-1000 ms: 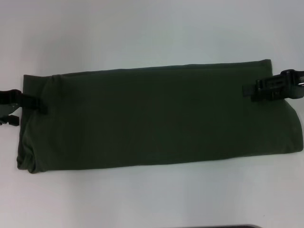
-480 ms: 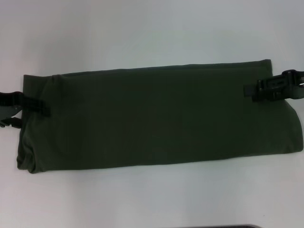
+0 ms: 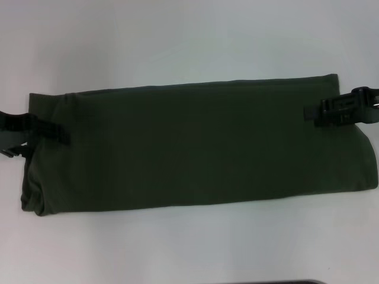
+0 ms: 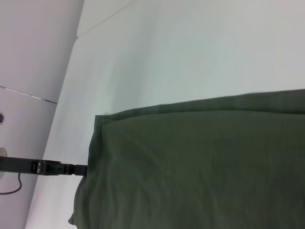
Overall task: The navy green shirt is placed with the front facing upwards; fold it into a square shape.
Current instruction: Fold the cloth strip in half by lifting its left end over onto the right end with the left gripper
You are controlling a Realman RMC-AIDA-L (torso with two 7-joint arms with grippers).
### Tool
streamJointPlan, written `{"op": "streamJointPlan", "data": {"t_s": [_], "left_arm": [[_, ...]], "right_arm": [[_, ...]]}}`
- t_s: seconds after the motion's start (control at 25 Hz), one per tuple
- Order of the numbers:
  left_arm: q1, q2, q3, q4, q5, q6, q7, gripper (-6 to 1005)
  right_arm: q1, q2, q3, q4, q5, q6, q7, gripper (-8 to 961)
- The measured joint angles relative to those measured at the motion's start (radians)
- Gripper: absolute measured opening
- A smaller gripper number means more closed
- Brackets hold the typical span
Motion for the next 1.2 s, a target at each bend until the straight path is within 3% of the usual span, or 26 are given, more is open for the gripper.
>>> {"op": "streamJointPlan", "data": {"t_s": [0.56, 0.76, 1.2], "left_arm": [[-0.018, -0.005, 0.001, 0.017, -0.002, 0.019, 0.009, 952], [-0.014, 0.006, -0.001, 0.012, 0.025, 0.007, -0.005, 952], [-0.005, 0.008, -0.011, 0.006, 0.055, -0.008, -0.014, 951]], "right_arm": [[0.000, -0.003, 0.000, 0.003, 0.000, 0.002, 0.000, 614], [-0.001, -0.005, 0.000, 0.003, 0.000, 0.002, 0.000, 613], [0.000, -0.005, 0.000, 0.003, 0.000, 0.002, 0.000, 615]]}}
